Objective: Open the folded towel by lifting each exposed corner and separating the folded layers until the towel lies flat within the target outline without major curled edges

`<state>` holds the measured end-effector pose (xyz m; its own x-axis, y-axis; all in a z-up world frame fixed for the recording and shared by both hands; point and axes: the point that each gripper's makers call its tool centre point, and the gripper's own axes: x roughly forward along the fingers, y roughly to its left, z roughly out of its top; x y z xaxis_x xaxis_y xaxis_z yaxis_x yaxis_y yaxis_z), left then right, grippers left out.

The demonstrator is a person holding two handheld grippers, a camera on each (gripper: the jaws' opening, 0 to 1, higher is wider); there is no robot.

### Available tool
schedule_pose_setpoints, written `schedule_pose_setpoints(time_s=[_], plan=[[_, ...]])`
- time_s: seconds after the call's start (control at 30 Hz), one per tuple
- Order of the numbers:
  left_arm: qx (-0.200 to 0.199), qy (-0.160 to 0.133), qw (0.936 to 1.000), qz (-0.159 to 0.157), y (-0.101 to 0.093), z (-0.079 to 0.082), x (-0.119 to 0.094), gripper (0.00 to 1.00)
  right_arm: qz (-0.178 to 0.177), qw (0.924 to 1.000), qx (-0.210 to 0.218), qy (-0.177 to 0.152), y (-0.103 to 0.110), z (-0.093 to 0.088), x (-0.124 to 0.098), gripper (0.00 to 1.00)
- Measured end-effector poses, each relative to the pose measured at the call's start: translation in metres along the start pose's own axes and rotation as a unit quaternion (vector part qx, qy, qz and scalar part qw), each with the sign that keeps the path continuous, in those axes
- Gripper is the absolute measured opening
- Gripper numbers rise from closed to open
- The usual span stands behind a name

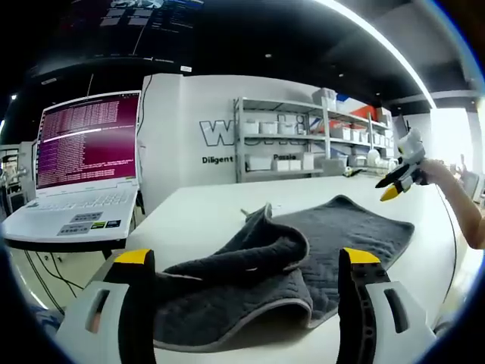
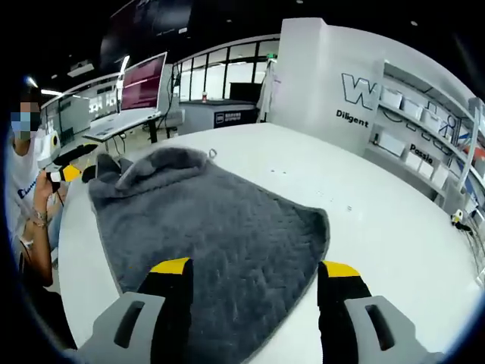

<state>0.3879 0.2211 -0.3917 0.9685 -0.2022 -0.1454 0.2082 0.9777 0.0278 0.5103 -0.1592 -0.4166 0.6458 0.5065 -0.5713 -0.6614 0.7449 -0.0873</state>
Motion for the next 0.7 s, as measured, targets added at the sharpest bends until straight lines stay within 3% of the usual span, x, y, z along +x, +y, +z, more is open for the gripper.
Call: schedule_pose_setpoints(time_s=[0.2, 0.7], plan=[[0.002, -0.001, 1.0000, -0.003, -0.004, 0.001, 0.000, 0.99, 0.019, 0.9997, 0.014, 0.012, 0.002, -0.010, 0.019, 0.47], [0.003, -0.003, 1.0000, 0.000, -0.004, 0.003, -0.002, 0.99, 0.038, 0.9959, 0.061, 0.055, -0.010, -0.049, 0.054, 0.35]])
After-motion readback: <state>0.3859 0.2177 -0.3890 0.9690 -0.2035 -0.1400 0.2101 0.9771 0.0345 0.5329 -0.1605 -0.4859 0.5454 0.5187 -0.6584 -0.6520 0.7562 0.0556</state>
